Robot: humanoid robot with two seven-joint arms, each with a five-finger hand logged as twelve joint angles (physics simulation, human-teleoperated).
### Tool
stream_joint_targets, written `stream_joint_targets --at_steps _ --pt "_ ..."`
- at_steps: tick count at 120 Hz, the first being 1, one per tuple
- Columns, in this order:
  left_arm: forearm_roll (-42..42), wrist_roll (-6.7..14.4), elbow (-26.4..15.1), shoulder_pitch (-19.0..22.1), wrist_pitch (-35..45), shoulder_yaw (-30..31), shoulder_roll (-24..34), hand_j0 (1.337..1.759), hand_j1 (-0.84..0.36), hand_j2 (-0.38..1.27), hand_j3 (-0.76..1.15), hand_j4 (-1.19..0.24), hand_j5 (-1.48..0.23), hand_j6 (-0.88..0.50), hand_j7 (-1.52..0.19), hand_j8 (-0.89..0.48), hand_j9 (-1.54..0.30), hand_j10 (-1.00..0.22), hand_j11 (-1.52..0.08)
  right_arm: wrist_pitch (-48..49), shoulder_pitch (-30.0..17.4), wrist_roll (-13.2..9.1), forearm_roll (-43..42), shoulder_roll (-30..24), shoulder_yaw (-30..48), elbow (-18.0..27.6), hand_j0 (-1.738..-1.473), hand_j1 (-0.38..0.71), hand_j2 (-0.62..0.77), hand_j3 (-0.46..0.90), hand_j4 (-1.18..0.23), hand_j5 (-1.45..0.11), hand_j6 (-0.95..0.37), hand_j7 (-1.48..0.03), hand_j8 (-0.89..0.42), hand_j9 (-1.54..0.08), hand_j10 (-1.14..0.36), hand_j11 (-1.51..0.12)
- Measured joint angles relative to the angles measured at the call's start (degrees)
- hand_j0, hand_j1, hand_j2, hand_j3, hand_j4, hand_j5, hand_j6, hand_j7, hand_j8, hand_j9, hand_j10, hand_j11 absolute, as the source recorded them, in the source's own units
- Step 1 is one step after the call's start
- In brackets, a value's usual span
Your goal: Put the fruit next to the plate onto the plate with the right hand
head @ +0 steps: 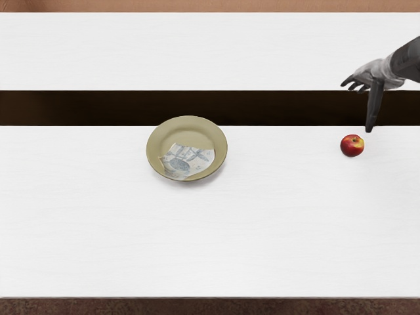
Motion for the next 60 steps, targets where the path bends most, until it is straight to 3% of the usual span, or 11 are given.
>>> stream_joint_targets --at_steps 13,28,36,44,60 --pt "-0.04 0.0 0.0 0.0 0.0 0.0 0.0 1.658 0.35 0.0 0.0 0.0 0.0 0.0 0.0 0.0 0.0 0.0 0.0 0.0 0.48 -0.69 -1.25 -5.19 8.02 9.77 -1.658 -0.29 -0.01 0.0 -0.05 -0.06 -0.05 -0.06 -0.05 -0.06 -0.05 -0.06" --pt "0.0 0.0 0.0 0.0 0.0 0.0 0.0 1.658 0.35 0.0 0.0 0.0 0.0 0.0 0.0 0.0 0.0 0.0 0.0 0.0 0.65 -1.2 -4.57 -14.61 13.86 27.18 -1.658 -0.28 -0.01 0.0 -0.06 -0.07 -0.06 -0.07 -0.06 -0.07 -0.06 -0.07" --pt "0.0 0.0 0.0 0.0 0.0 -0.01 0.0 1.658 0.35 0.0 0.0 0.0 0.0 0.0 0.0 0.0 0.0 0.0 0.0 -2.06 0.75 -6.03 -7.38 -19.56 15.31 35.25 -1.658 -0.28 -0.01 0.0 -0.06 -0.08 -0.06 -0.08 -0.06 -0.08 -0.06 -0.08" --pt "0.01 0.0 0.0 0.0 0.0 -0.01 0.0 1.658 0.35 0.0 0.0 0.0 0.0 0.0 0.0 0.0 0.0 0.0 0.0 -6.68 0.79 -10.59 -10.02 -22.16 15.94 40.06 -1.658 -0.28 -0.01 0.0 -0.06 -0.07 -0.06 -0.07 -0.06 -0.07 -0.06 -0.07" --pt "0.02 0.0 0.0 0.0 0.0 -0.01 0.0 1.658 0.35 0.0 0.0 0.0 0.0 0.0 0.0 0.0 0.0 0.0 0.0 -13.7 0.72 -14.43 -12.45 -23.9 15.92 43.94 -1.658 -0.3 -0.01 0.0 -0.05 -0.06 -0.05 -0.06 -0.05 -0.06 -0.04 -0.06"
